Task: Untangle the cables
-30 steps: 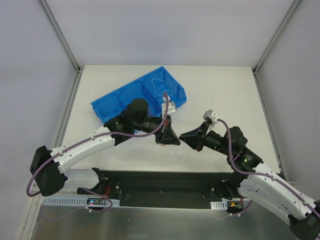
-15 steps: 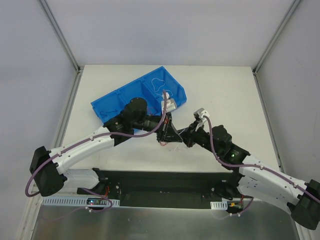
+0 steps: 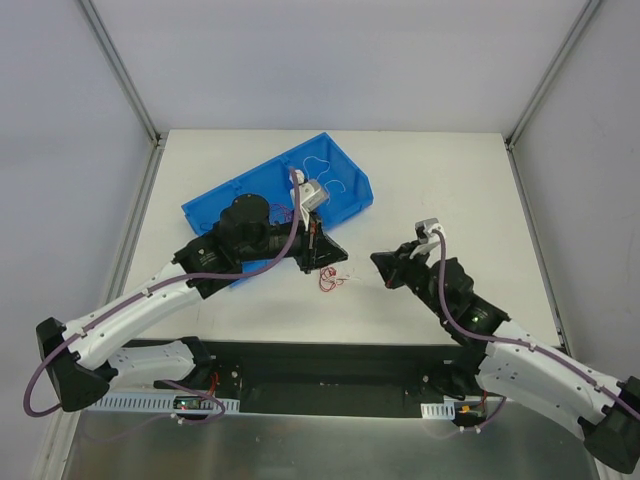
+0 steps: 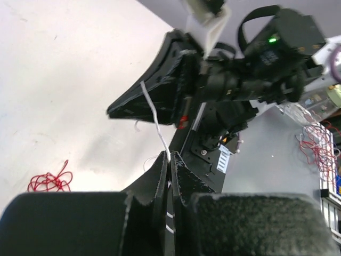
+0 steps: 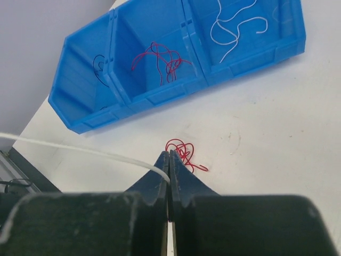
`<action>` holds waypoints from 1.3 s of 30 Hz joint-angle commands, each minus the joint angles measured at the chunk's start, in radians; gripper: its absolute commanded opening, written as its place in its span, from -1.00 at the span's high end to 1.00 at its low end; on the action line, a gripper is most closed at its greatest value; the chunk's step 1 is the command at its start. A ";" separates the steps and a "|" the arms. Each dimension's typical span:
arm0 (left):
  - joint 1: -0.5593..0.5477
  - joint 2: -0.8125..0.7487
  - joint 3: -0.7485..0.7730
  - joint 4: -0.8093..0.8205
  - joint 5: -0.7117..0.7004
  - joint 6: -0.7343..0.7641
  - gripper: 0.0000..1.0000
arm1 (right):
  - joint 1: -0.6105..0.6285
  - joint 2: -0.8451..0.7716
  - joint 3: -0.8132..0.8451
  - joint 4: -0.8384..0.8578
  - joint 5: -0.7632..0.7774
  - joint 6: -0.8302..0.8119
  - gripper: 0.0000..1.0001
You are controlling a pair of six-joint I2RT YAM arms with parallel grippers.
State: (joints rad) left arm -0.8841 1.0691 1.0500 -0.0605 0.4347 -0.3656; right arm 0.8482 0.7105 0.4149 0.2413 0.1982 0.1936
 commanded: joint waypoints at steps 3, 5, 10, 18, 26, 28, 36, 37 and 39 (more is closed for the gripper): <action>0.020 0.038 0.021 -0.058 -0.024 0.008 0.62 | -0.032 -0.091 0.171 -0.180 -0.060 0.023 0.99; 0.030 0.048 -0.004 -0.056 -0.022 -0.001 0.20 | -0.047 -0.063 0.266 -0.288 -0.086 0.014 0.99; 0.030 -0.001 -0.060 -0.099 -0.105 -0.004 -0.39 | -0.083 0.102 0.513 -0.511 -0.178 -0.043 0.99; 0.030 -0.216 -0.168 -0.186 -0.290 0.014 -0.77 | -0.101 0.315 0.755 -0.516 -0.034 -0.138 0.99; 0.031 -0.348 -0.223 -0.268 -0.344 0.005 -0.80 | -0.123 0.644 1.047 -0.421 0.043 -0.218 0.99; 0.030 -0.368 -0.237 -0.274 -0.366 0.004 -0.80 | -0.129 0.733 1.117 -0.390 0.061 -0.233 0.99; 0.033 -0.273 -0.202 -0.283 -0.456 0.059 -0.79 | -0.166 1.049 1.314 -0.304 0.049 -0.272 0.99; 0.033 -0.252 -0.196 -0.285 -0.461 0.062 -0.79 | -0.172 1.081 1.312 -0.286 0.047 -0.279 0.99; 0.036 -0.203 -0.177 -0.280 -0.481 0.070 -0.78 | -0.182 1.138 1.309 -0.267 0.043 -0.289 0.99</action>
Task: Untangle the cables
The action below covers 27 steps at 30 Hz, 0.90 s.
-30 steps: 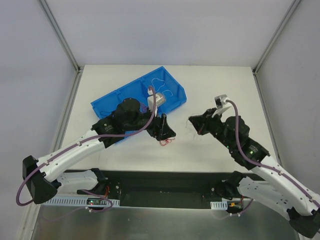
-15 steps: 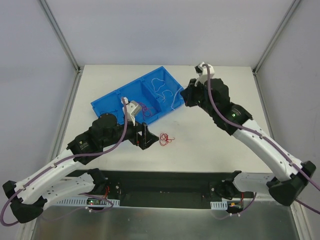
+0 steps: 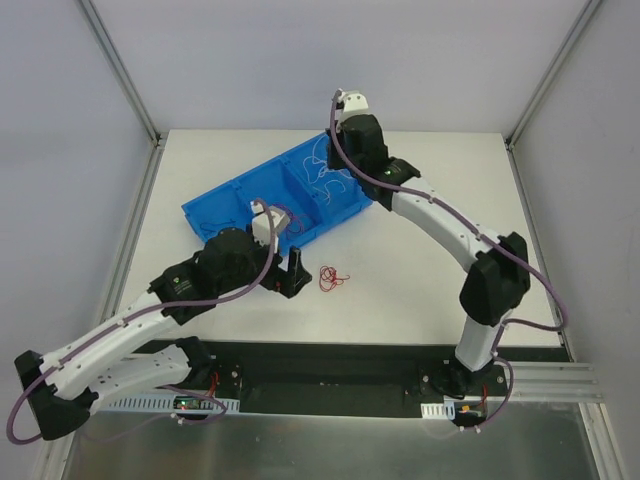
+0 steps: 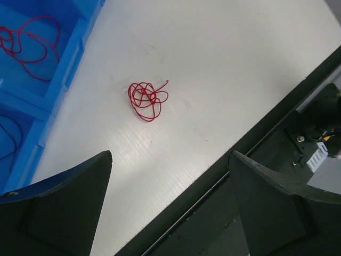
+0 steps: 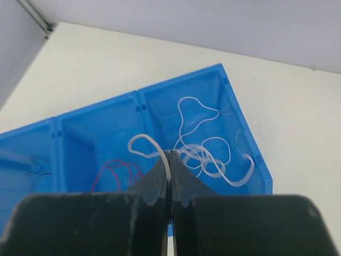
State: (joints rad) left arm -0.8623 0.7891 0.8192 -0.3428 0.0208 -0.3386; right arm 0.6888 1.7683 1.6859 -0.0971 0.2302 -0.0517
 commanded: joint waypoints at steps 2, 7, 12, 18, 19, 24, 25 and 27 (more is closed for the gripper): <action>0.016 0.125 0.069 0.005 -0.093 0.046 -0.78 | -0.038 0.144 0.046 0.083 0.005 -0.046 0.99; 0.031 0.212 0.098 0.022 -0.105 0.026 -0.77 | -0.066 0.249 0.112 0.028 -0.040 -0.042 0.94; 0.065 0.268 0.064 0.060 -0.053 -0.058 -0.75 | -0.066 0.243 0.110 -0.047 -0.132 -0.045 0.33; 0.129 0.355 -0.003 0.171 0.139 -0.166 -0.36 | -0.066 0.096 -0.021 -0.101 -0.183 -0.014 -0.23; 0.129 0.372 -0.008 0.192 0.152 -0.171 -0.29 | -0.064 0.048 -0.090 -0.064 -0.195 -0.008 -0.26; 0.129 0.502 0.014 0.248 0.189 -0.180 -0.06 | -0.034 -0.209 -0.495 0.092 -0.187 0.077 -0.34; 0.128 0.530 0.021 0.254 0.194 -0.181 -0.02 | -0.025 -0.257 -0.591 0.149 -0.189 0.110 -0.34; 0.120 0.568 0.027 0.269 0.192 -0.183 0.02 | 0.000 -0.354 -0.763 0.239 -0.203 0.173 -0.32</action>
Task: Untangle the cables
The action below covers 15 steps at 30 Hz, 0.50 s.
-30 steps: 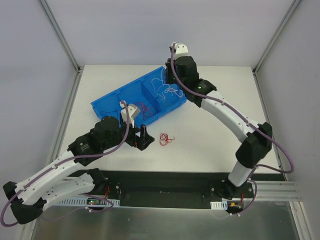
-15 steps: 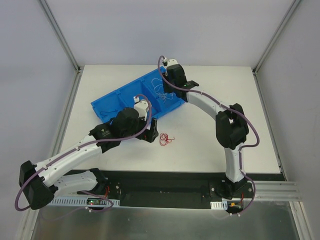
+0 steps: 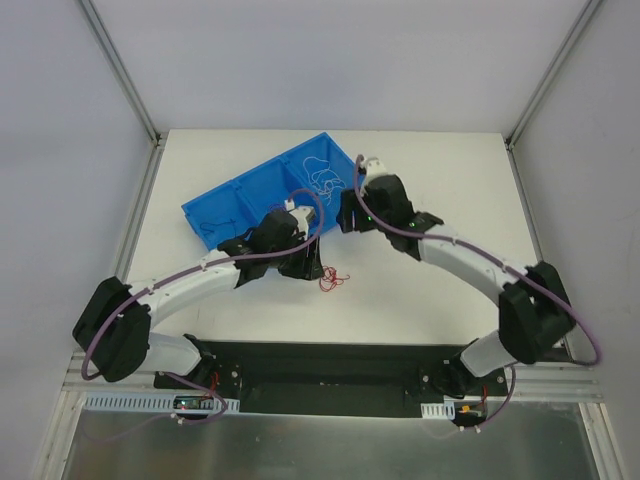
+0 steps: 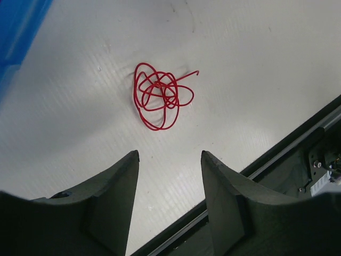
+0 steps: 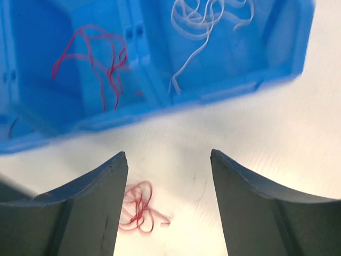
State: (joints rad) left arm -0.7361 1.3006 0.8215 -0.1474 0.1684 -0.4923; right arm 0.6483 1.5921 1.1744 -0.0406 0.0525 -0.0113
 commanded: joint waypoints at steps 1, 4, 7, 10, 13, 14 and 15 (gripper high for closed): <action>-0.012 0.072 0.025 0.080 0.043 -0.034 0.02 | 0.059 -0.223 -0.325 0.212 -0.023 0.158 -0.30; -0.029 0.086 -0.002 0.109 0.034 -0.048 0.03 | 0.109 -0.323 -0.456 0.183 0.029 0.250 -0.27; -0.039 0.074 -0.053 0.144 0.033 -0.080 0.03 | 0.120 -0.365 -0.553 0.191 -0.002 0.309 -0.25; -0.037 0.052 -0.114 0.201 0.039 -0.114 -0.01 | 0.117 -0.347 -0.584 0.183 0.001 0.326 -0.19; -0.037 0.045 -0.146 0.220 0.040 -0.134 -0.09 | 0.119 -0.310 -0.550 0.183 -0.031 0.320 -0.12; -0.039 0.043 -0.153 0.223 0.039 -0.138 -0.13 | 0.117 -0.281 -0.530 0.174 -0.042 0.318 -0.10; -0.039 0.045 -0.154 0.227 0.039 -0.143 -0.18 | 0.117 -0.244 -0.506 0.141 -0.042 0.317 -0.06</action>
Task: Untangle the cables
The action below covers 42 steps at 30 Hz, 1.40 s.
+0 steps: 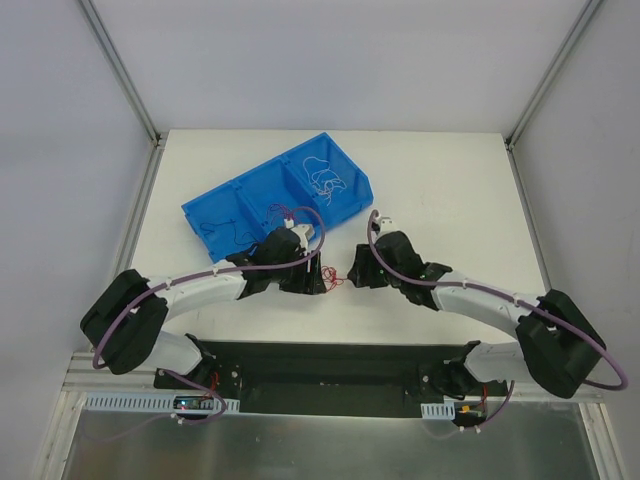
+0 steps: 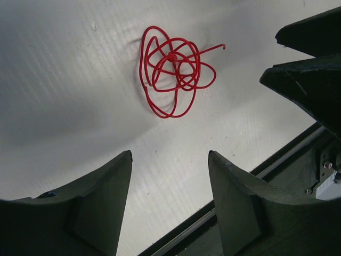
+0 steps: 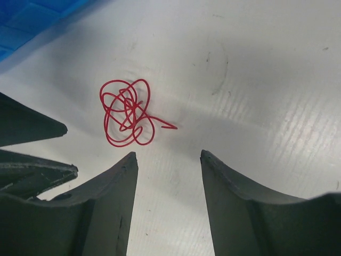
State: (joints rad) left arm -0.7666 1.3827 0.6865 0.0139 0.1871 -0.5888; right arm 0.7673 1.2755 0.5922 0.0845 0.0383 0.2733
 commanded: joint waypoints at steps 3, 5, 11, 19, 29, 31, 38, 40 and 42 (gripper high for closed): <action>-0.008 -0.027 -0.015 0.070 0.023 -0.048 -0.19 | 0.003 0.166 0.136 -0.026 -0.081 0.030 0.00; -0.007 -0.022 -0.018 0.078 0.022 -0.048 -0.12 | 0.009 0.191 0.158 -0.044 -0.065 0.027 0.00; -0.008 -0.034 -0.051 0.121 0.035 -0.065 -0.09 | 0.023 0.277 0.241 -0.122 -0.044 0.021 0.01; -0.008 -0.097 -0.073 0.127 0.040 -0.066 -0.11 | 0.069 0.384 0.374 -0.311 0.093 0.033 0.26; -0.007 -0.123 -0.073 0.129 0.055 -0.060 -0.15 | 0.078 0.449 0.448 -0.404 0.144 0.047 0.56; -0.008 -0.117 -0.070 0.129 0.061 -0.059 -0.15 | 0.081 0.447 0.443 -0.396 0.138 0.043 0.90; -0.008 -0.117 -0.091 0.181 0.090 -0.060 -0.03 | 0.095 0.254 0.267 -0.186 0.095 0.000 0.99; -0.008 -0.126 -0.108 0.221 0.121 -0.059 -0.04 | 0.092 0.202 0.215 -0.131 0.086 0.000 0.99; -0.008 -0.137 -0.128 0.268 0.153 -0.052 -0.14 | 0.073 0.151 0.157 -0.060 0.043 0.007 0.99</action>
State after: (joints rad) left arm -0.7666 1.2762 0.5949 0.1711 0.2630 -0.6441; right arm 0.8597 1.5444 0.8261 -0.1390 0.1356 0.2871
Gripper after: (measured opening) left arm 0.536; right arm 0.010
